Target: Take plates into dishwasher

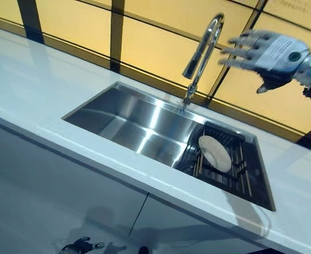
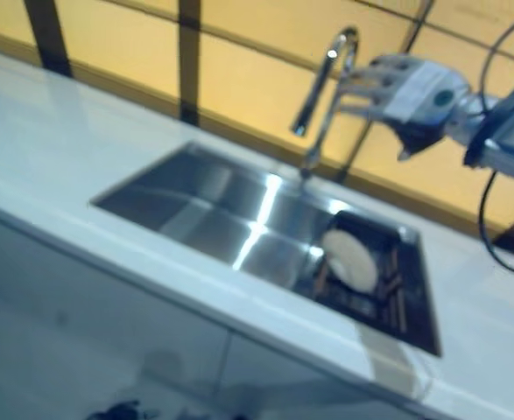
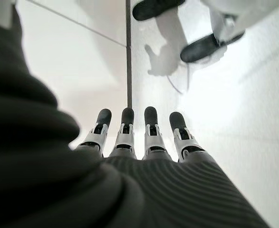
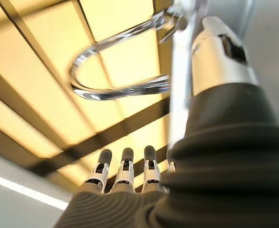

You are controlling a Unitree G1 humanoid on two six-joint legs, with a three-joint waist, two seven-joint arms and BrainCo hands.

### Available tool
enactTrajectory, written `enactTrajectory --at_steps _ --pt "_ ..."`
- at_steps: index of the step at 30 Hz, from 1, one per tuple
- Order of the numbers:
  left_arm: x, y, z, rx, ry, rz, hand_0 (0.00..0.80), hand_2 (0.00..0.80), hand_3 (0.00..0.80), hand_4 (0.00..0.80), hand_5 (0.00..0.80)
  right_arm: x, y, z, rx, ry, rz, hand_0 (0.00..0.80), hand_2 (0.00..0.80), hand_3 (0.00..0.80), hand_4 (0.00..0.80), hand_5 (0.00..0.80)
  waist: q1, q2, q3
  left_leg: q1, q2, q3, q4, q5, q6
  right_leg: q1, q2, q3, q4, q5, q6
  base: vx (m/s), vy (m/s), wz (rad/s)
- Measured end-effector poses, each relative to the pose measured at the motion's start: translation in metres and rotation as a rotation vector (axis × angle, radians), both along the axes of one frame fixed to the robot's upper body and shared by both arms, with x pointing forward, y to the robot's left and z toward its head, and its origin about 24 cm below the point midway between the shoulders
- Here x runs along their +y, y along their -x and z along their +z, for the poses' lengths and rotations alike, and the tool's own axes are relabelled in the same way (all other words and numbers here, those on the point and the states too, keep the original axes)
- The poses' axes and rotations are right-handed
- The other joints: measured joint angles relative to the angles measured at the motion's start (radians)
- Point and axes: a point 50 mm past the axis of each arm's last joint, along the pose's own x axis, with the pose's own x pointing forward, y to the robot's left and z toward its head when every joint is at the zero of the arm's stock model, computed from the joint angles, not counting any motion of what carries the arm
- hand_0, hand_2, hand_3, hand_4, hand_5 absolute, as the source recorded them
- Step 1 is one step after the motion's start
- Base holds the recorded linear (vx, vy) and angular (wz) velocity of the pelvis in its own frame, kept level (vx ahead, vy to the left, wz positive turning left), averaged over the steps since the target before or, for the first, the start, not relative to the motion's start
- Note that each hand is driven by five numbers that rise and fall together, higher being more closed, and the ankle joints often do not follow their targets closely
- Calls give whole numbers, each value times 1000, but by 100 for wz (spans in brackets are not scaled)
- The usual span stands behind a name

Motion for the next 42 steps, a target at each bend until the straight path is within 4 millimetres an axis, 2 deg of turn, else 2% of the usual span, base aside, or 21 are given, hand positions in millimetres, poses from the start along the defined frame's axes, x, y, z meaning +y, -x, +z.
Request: enactTrajectory --at_steps 1,3,4,8,12,15,19,23,27,33,37,42 --pt "1 0 0 -2 -1 5 0 0 0 0 0 3 -1 -2 10 42 8 0 0 0 0 0 2 -10 0 -11 -1 -2 6 0 0 -8 -2 -1 5 0 9 34 -17 5" --pt "3 3 0 5 -12 10 0 0 0 0 0 9 -3 -8 28 137 30 0 0 0 0 0 3 -21 4 -24 -1 -13 23 3 0 -10 -6 -11 6 -1 46 36 -35 16" --pt "5 4 1 7 -20 12 0 0 0 0 0 10 -4 -12 33 176 42 0 0 0 0 0 6 -27 6 -25 -2 -20 24 2 0 -9 -8 -15 7 -2 50 36 -46 16" --pt "20 4 7 2 -70 15 0 0 0 0 0 18 -7 -18 34 293 72 0 0 0 0 0 32 -45 13 -60 -1 -25 65 -13 -2 -27 -9 -19 14 -5 55 21 -44 5" --pt "32 4 13 2 -108 21 0 0 0 0 0 43 -7 -13 39 340 106 0 0 0 0 0 35 -63 36 -112 4 -26 133 -42 -9 -47 -5 -22 22 -4 56 -4 -34 1" --pt "32 -3 15 -28 -99 35 0 0 0 0 0 55 -4 -15 93 345 88 0 0 0 0 0 54 -75 48 -163 10 -26 196 -69 -15 -69 1 -23 25 -3 58 -31 -42 -1" --pt "31 -5 15 -36 -96 34 0 0 0 0 0 71 -8 -19 148 340 53 0 0 0 0 0 59 -82 89 -203 17 -31 255 -92 -20 -85 5 -27 35 -4 59 -15 -24 3" --pt "30 -14 17 -60 -93 31 0 0 0 0 0 80 -20 -31 199 326 24 0 0 0 0 0 74 -82 130 -253 19 -44 295 -99 -24 -113 8 -30 40 0 65 -22 -40 7" --pt "25 -30 21 -104 -86 -5 0 0 0 0 0 72 -35 -43 248 304 -49 0 0 0 0 0 110 -77 173 -271 21 -55 306 -102 -25 -120 9 -44 38 0 65 4 -32 12" --pt "23 -37 23 -120 -92 -21 0 0 0 0 0 70 -39 -49 274 307 -74 0 0 0 0 0 115 -71 195 -289 22 -63 305 -100 -27 -129 8 -61 37 1 64 24 -4 10" --pt "19 -44 24 -139 -91 -29 0 0 0 0 0 64 -40 -63 324 307 -102 0 0 0 0 0 115 -62 202 -287 21 -65 294 -99 -25 -128 7 -60 37 3 58 19 3 8" --pt "13 -55 27 -186 -74 -48 0 0 0 0 0 52 -46 -70 359 287 -164 0 0 0 0 0 123 -44 216 -279 16 -78 266 -85 -24 -128 3 -61 36 2 57 3 -1 8"
